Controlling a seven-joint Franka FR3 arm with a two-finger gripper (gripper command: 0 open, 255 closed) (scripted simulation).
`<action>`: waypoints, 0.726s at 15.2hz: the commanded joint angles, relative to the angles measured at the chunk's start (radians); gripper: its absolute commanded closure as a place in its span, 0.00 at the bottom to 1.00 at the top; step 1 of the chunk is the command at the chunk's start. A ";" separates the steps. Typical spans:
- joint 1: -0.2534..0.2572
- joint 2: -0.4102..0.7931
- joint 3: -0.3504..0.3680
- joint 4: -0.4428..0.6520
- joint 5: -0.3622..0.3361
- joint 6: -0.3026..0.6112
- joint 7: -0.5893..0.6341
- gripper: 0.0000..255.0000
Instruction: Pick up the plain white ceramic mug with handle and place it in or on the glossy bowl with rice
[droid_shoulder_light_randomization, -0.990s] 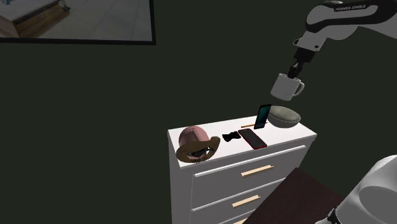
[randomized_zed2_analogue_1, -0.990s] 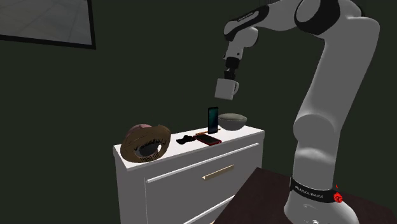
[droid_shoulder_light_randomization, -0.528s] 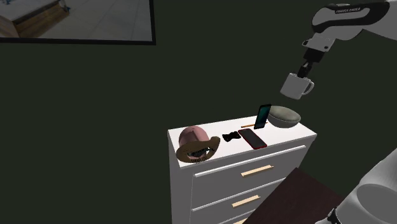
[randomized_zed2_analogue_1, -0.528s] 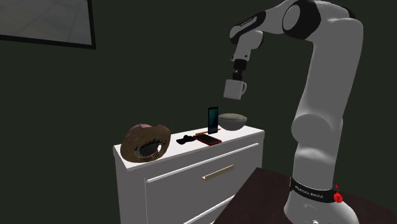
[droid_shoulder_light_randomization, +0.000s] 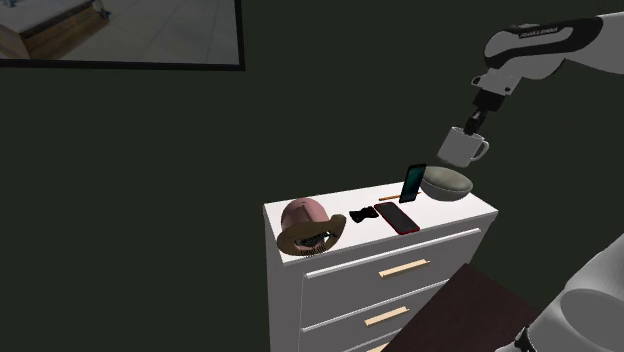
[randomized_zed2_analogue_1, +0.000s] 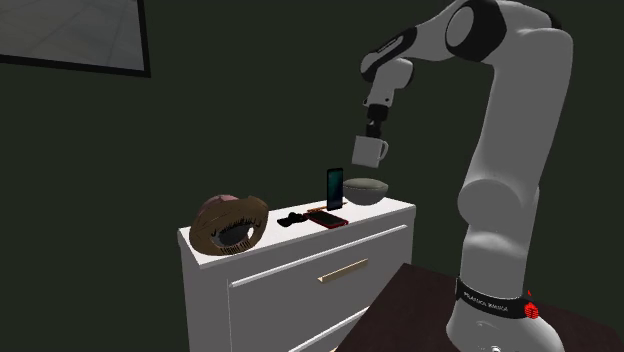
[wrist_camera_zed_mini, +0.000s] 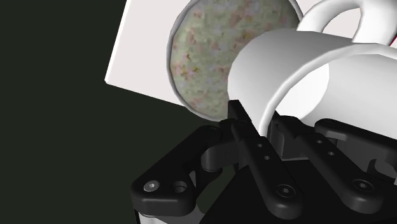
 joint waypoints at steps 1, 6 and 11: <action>-0.001 0.000 -0.001 -0.027 0.001 0.027 -0.006 1.00; -0.001 0.005 -0.002 -0.096 0.006 0.099 -0.020 1.00; -0.001 0.005 -0.002 -0.096 0.006 0.099 -0.020 1.00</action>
